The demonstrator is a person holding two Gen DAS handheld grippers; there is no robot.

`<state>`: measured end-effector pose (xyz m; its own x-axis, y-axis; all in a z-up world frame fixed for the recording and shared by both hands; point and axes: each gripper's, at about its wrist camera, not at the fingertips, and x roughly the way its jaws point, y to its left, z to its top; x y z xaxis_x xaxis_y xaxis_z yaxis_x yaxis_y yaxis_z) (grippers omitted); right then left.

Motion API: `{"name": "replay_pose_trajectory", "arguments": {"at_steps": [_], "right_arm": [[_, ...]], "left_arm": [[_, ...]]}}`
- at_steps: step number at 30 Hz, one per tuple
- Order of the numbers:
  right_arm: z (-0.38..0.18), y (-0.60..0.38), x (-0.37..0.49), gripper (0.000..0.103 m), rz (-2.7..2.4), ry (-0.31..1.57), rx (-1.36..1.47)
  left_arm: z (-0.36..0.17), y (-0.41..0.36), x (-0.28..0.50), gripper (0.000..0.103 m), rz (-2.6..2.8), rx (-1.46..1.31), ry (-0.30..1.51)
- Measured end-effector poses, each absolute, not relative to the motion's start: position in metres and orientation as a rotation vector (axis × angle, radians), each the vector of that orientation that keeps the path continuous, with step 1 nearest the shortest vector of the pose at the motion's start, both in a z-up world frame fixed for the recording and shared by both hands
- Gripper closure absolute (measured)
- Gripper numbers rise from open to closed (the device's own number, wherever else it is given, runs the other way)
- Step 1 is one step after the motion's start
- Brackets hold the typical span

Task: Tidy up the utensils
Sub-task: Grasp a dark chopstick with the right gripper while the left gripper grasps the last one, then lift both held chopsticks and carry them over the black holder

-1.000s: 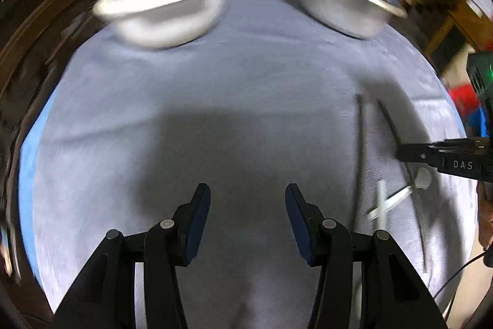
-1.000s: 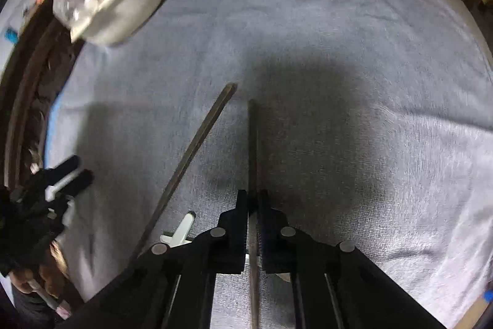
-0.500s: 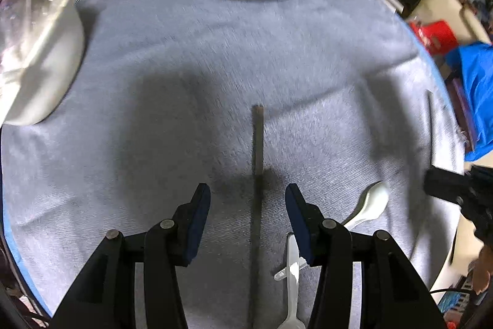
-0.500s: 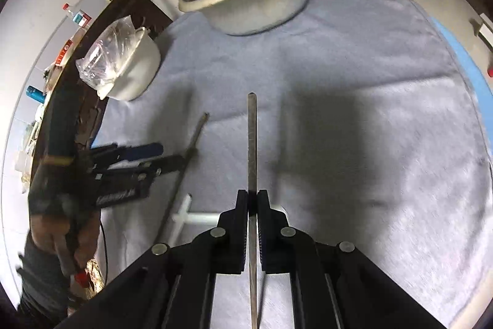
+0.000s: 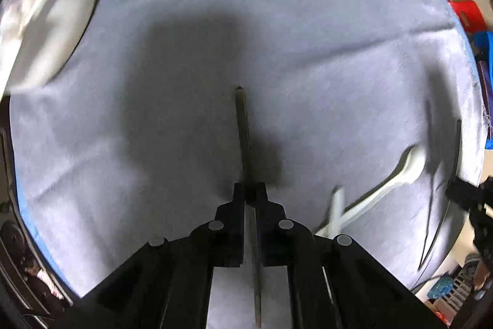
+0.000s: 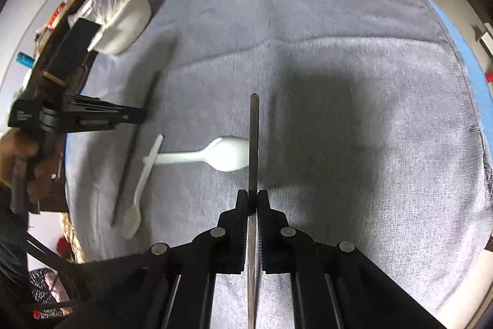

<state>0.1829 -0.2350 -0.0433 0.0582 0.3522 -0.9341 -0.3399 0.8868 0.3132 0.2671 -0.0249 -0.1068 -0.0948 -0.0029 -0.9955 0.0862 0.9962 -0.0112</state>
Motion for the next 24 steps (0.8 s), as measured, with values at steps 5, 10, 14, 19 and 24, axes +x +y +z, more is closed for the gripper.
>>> {"name": "replay_pose_trajectory", "arguments": {"at_steps": [5,10,14,19,24], "right_arm": [[-0.057,-0.226,0.185,0.096,0.517,1.468,-0.022],[-0.071,-0.218,0.186,0.096,0.496,1.518,-0.069],[-0.074,-0.209,0.191,0.096,0.487,1.556,-0.119],[-0.076,-0.202,0.191,0.096,0.466,1.563,-0.133],[-0.064,-0.221,0.180,0.096,0.444,1.496,-0.029]], "left_arm": [[-0.113,-0.004,0.252,0.096,-0.066,0.033,1.732],[-0.115,0.001,0.243,0.096,-0.055,0.036,1.724],[-0.113,-0.001,0.228,0.097,-0.044,0.022,1.714],[-0.110,0.024,0.215,0.098,-0.024,-0.098,1.678],[-0.092,0.059,0.181,0.098,0.009,-0.248,1.561]]}}
